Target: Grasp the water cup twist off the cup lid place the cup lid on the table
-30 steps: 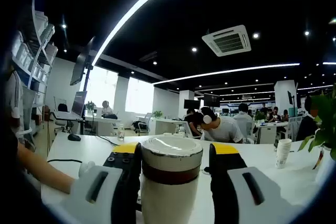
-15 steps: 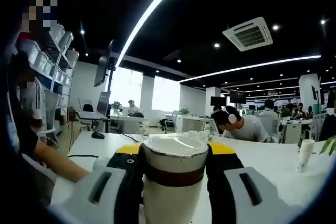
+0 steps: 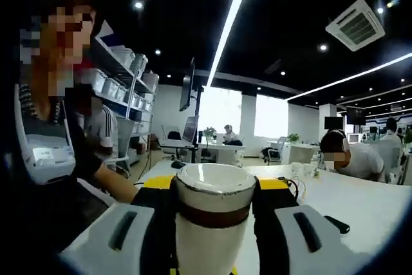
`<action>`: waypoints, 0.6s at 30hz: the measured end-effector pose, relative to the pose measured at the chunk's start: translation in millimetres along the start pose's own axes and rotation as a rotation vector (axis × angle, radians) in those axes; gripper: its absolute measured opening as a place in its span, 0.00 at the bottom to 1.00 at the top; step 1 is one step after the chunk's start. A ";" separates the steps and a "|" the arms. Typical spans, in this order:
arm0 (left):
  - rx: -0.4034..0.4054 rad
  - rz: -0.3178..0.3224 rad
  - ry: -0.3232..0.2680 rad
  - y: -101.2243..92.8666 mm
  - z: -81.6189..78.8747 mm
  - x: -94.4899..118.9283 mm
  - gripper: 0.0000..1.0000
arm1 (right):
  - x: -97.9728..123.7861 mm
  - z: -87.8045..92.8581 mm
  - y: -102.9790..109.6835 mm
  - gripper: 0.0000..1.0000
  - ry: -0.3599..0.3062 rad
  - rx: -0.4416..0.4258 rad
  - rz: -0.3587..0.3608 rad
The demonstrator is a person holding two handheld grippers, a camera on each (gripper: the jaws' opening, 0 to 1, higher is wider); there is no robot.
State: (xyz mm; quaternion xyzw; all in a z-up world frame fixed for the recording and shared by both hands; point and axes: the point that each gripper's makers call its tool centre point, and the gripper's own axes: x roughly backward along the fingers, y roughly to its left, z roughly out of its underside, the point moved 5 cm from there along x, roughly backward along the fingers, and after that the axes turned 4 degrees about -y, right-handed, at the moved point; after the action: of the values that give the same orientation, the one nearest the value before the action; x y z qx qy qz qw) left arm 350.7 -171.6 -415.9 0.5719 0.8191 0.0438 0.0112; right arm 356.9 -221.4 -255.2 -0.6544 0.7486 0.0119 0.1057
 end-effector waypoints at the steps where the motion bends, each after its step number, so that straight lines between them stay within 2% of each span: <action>1: 0.005 0.000 0.002 0.1 0.2 0.1 0.52 | -0.7 0.3 0.1 0.49 -0.002 -0.003 0.001; 4: 0.008 0.000 0.003 0.5 0.3 0.4 0.52 | -1.0 1.3 -0.2 0.49 -0.002 -0.031 0.033; 7: 0.005 0.002 0.002 0.2 0.2 0.4 0.52 | 1.4 5.1 0.0 0.54 0.039 -0.021 0.124; 10: 0.006 0.002 0.003 0.0 0.3 0.4 0.52 | 4.2 4.9 2.1 0.63 0.055 0.008 0.267; 12: 0.006 0.002 0.003 -0.3 0.3 0.5 0.52 | 4.4 2.7 7.9 0.63 0.048 0.035 0.364; 14: 0.006 0.002 0.003 -0.5 0.2 0.5 0.52 | 6.5 1.5 12.6 0.63 0.052 0.025 0.510; 15: 0.006 0.002 0.003 -0.7 0.2 0.5 0.52 | 6.9 1.4 15.8 0.63 0.056 0.026 0.558; 16: 0.005 0.002 0.003 -0.8 0.2 0.6 0.52 | 7.2 1.7 18.6 0.63 0.068 0.035 0.603; 18: 0.005 0.002 0.004 -0.2 0.4 0.9 0.52 | 5.3 -0.2 23.9 0.63 0.072 0.088 0.640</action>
State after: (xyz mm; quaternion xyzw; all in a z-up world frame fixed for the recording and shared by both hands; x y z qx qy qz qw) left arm 350.3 -170.8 -416.2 0.5726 0.8187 0.0428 0.0083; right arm 332.8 -223.2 -258.8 -0.3806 0.9195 -0.0110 0.0980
